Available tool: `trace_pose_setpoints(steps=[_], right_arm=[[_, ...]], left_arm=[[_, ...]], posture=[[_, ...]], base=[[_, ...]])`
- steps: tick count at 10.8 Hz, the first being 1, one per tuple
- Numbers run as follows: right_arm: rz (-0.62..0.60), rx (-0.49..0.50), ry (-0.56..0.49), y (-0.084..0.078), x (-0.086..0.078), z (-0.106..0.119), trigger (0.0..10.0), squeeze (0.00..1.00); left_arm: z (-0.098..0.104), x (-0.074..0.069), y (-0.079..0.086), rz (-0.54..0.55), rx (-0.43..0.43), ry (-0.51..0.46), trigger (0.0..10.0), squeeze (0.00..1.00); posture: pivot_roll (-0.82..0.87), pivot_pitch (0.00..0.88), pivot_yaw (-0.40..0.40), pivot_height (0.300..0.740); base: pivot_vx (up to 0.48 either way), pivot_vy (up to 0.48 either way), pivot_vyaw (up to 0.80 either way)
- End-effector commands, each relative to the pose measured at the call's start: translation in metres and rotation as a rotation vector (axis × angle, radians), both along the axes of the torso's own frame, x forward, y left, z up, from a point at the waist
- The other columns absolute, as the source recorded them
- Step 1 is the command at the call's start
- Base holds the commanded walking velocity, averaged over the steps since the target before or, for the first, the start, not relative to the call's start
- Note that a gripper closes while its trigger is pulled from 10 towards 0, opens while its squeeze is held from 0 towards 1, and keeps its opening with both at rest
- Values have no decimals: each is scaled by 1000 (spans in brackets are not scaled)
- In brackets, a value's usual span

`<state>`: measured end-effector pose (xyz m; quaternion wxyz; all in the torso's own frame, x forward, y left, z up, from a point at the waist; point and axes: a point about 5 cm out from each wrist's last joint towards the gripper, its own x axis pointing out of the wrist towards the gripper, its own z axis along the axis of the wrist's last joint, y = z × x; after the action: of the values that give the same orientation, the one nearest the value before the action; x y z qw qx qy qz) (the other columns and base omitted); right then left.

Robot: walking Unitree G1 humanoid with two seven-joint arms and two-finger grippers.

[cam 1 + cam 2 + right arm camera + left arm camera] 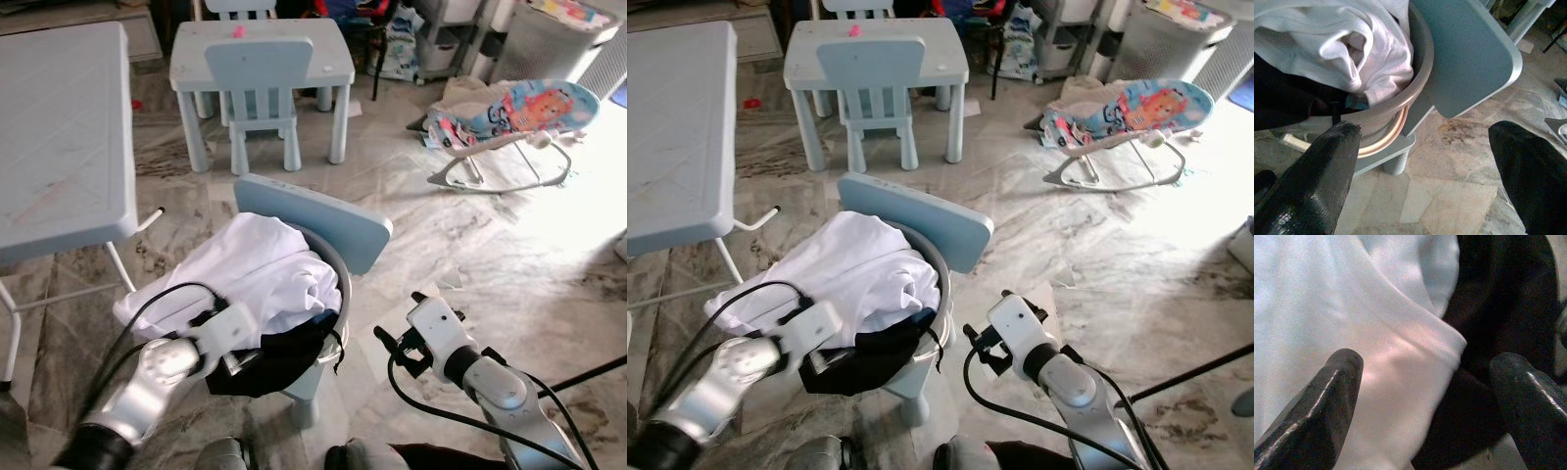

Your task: Hang hanger

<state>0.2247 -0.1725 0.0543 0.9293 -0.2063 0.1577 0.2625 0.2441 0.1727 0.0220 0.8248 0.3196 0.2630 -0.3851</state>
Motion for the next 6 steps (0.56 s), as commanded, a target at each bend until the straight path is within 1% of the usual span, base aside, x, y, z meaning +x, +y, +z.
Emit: trace_pose_setpoints(steps=[1, 2, 3, 4, 5, 6], right_arm=[[6, 0, -19, 3, 2, 5, 10000, 0], [6, 0, -23, 3, 5, 6, 10000, 0], [3, -3, -22, 1, 6, 7, 10000, 0], [0, -7, -24, 0, 8, 7, 10000, 0], [-4, -7, -29, 0, 9, 8, 10000, 0], [3, -4, -28, 3, 9, 7, 10000, 0]], left_arm=[[-3, -4, 0, -37, 16, 11, 10000, 0], [-3, -9, -1, -67, 5, 32, 10000, 0], [-3, -11, -2, -90, 7, 33, 10000, 0], [-4, -10, -1, -110, 34, 7, 10000, 0], [-4, -5, 6, -119, 72, -40, 10000, 0], [-7, -3, 11, -128, 101, -51, 10000, 0]], posture=[[-138, 127, -29, 740], [-130, 127, -30, 740], [-126, 124, -30, 740], [-123, 121, -30, 740], [-120, 121, -31, 740], [-117, 125, -33, 740]], base=[[0, 0, 0], [0, 0, 0], [0, 0, 0], [0, 0, 0], [0, 0, 0], [0, 0, 0]])
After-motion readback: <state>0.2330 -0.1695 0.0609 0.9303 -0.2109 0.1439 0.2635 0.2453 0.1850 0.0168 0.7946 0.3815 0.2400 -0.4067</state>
